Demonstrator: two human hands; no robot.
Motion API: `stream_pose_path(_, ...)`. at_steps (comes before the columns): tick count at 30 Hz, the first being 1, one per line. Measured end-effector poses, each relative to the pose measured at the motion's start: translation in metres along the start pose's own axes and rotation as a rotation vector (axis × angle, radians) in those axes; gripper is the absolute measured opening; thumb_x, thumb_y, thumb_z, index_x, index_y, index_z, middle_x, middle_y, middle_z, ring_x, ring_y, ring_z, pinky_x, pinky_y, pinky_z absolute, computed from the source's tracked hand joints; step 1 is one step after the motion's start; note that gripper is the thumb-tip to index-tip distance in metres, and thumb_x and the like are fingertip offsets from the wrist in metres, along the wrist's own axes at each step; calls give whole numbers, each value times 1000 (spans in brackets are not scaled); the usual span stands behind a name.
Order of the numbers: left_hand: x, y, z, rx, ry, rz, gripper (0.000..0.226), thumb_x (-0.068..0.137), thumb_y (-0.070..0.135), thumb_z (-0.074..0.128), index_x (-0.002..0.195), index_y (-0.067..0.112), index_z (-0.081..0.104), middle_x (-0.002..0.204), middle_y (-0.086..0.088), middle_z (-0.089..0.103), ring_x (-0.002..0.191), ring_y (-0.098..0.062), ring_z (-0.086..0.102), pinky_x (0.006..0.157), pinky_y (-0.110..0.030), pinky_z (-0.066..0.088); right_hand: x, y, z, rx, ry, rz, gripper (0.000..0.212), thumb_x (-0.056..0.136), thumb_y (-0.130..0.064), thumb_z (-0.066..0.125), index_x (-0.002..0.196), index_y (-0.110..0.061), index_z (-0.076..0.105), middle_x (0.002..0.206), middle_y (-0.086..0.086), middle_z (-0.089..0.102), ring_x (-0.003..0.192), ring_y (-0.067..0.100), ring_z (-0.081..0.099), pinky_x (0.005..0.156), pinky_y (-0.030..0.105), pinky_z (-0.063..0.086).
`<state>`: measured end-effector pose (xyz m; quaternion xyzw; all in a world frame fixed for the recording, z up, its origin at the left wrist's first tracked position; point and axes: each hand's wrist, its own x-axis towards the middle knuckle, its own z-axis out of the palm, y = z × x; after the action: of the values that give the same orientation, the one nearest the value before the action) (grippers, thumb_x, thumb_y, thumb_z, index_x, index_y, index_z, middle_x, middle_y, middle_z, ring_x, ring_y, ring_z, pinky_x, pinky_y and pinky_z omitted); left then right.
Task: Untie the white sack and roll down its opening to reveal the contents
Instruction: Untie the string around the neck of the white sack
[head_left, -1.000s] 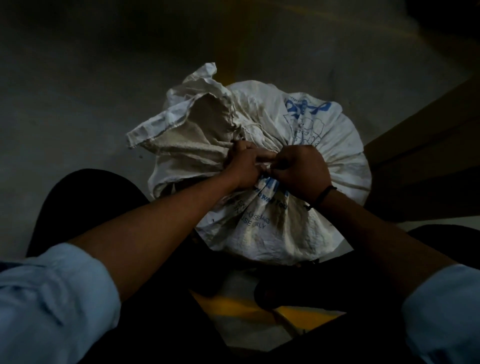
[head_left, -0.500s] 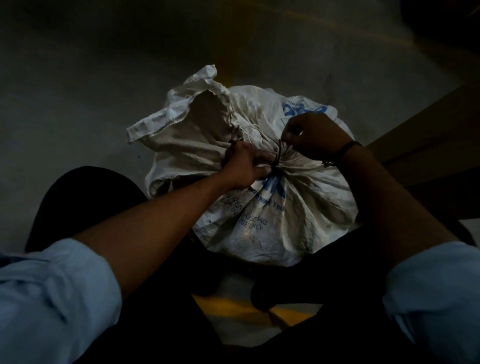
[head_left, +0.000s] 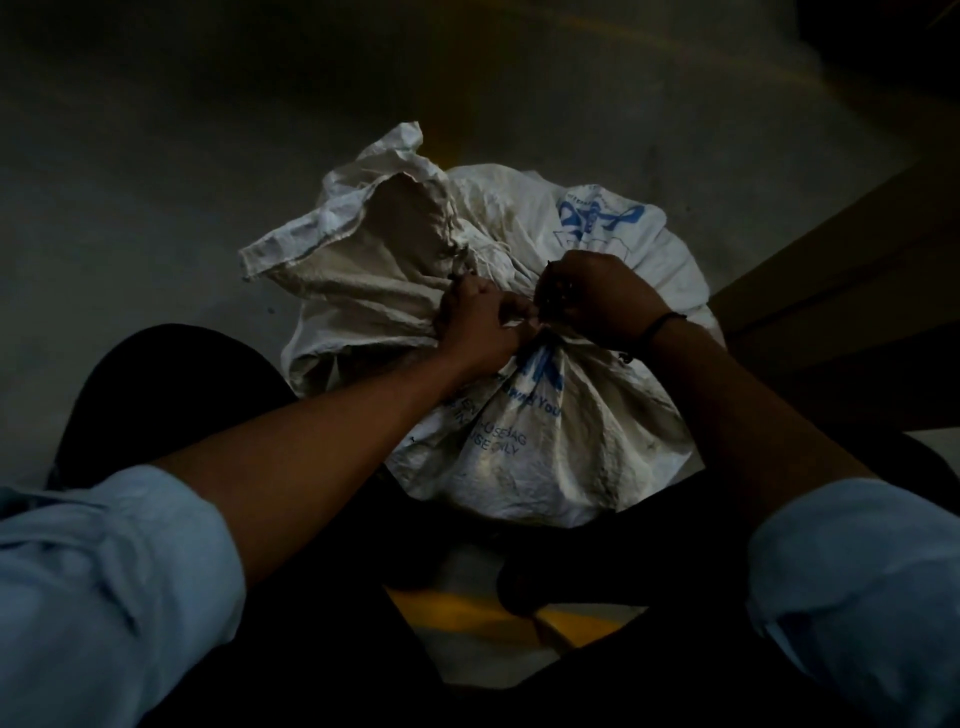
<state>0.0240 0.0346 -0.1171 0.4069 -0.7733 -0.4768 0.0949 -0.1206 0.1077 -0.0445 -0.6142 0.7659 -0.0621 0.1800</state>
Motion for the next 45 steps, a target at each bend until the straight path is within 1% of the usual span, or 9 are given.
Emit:
stream_pose_path(4,3,-6,5,-27,14,-17,24,58,71,62,66,49,56,116,7,30,121,-26,50,105,-44,45,-1,1,0,23,2,2,16,82,-24,72,97,-19,71,97,9,64,90,26,60,79,35,47)
stream_pose_path(9,3,0,0,39,42,-60,23,70,49,77,62,45,56,128,-1,41,124,-24,47,108,-43,41,-2,1,0,33,3,-2,16,82,-23,73,97,-19,72,98,9,63,90,24,59,76,28,41)
stream_pose_path(16,1,7,-1,81,77,-92,23,74,35,79,73,39,56,132,-7,46,125,-27,44,108,-41,39,-3,3,3,59,9,-10,15,82,-20,71,97,-21,72,96,7,63,89,22,58,74,25,37)
stream_pose_path(20,1,4,1,72,34,-101,22,74,38,79,93,36,70,136,-5,42,129,-26,41,111,-41,36,-3,2,3,63,19,-25,15,83,-17,70,98,-17,72,96,9,64,87,20,57,73,24,35)
stream_pose_path(29,1,-1,0,50,16,-61,19,68,44,72,73,38,55,133,-9,43,122,-29,47,105,-43,42,-6,5,1,105,-4,-42,28,79,-41,75,97,-20,72,92,0,57,84,15,55,72,25,38)
stream_pose_path(33,4,-4,1,119,-3,-53,38,73,49,68,105,29,72,135,-9,40,126,-30,42,110,-41,38,-9,6,0,164,13,-24,31,78,-44,75,98,-21,73,97,5,63,88,18,59,76,33,50)
stream_pose_path(37,5,-5,3,85,3,-52,18,78,42,76,94,37,69,135,-7,38,129,-27,40,112,-39,35,-9,8,1,170,26,-22,29,77,-43,77,96,-21,74,95,5,64,85,18,59,73,30,48)
stream_pose_path(41,6,-5,3,54,15,-50,19,73,46,77,85,43,63,133,-5,38,128,-27,41,111,-42,37,-6,5,8,176,129,35,23,79,-31,76,89,-10,73,90,10,66,80,21,61,73,35,47)
stream_pose_path(45,7,-6,5,1,19,-65,22,67,54,71,84,43,64,132,-6,38,127,-25,42,111,-42,38,-5,3,18,179,213,80,17,78,-26,75,82,-10,72,84,11,66,79,22,61,68,26,37)
